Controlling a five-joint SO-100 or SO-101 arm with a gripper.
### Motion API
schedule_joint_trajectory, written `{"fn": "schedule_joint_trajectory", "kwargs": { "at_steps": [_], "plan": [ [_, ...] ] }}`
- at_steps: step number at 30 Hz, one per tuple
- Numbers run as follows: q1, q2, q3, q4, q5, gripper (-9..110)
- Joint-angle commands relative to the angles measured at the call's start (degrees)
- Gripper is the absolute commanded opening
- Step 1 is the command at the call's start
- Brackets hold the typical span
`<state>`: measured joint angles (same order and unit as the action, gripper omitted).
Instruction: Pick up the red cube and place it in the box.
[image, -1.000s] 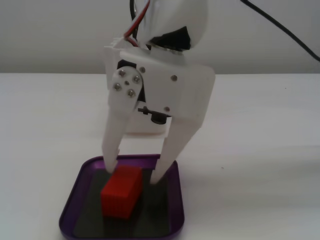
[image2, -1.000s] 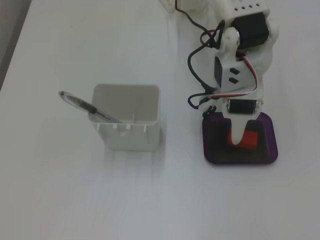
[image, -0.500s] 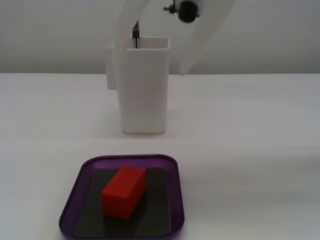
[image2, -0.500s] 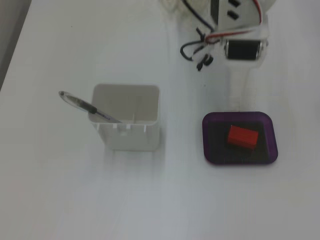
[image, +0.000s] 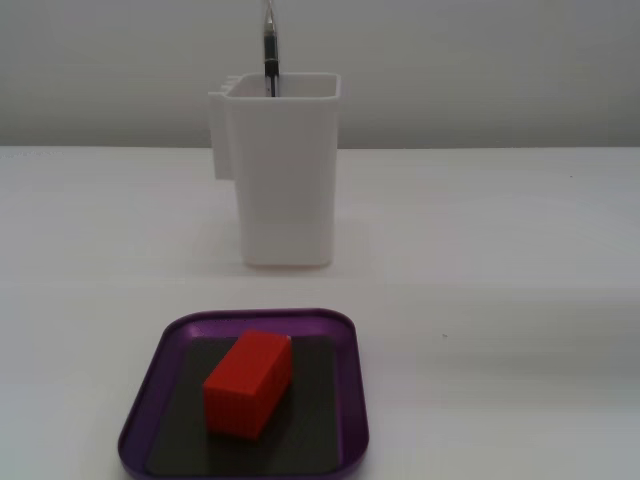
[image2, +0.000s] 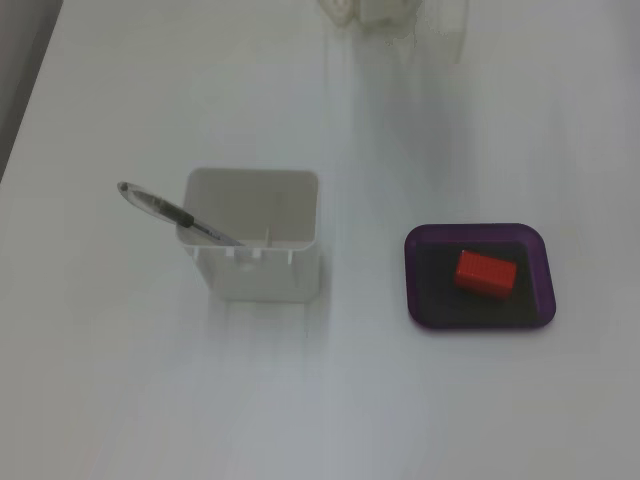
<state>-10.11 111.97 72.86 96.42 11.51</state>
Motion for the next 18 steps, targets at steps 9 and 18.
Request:
{"fn": "schedule_joint_trajectory", "kwargs": {
  "at_steps": [9, 18],
  "plan": [
    [6.94, 26.28, 54.05, -25.31, -0.44, 22],
    [6.94, 39.20, 74.44, -38.94, -0.53, 22]
  ]
}}
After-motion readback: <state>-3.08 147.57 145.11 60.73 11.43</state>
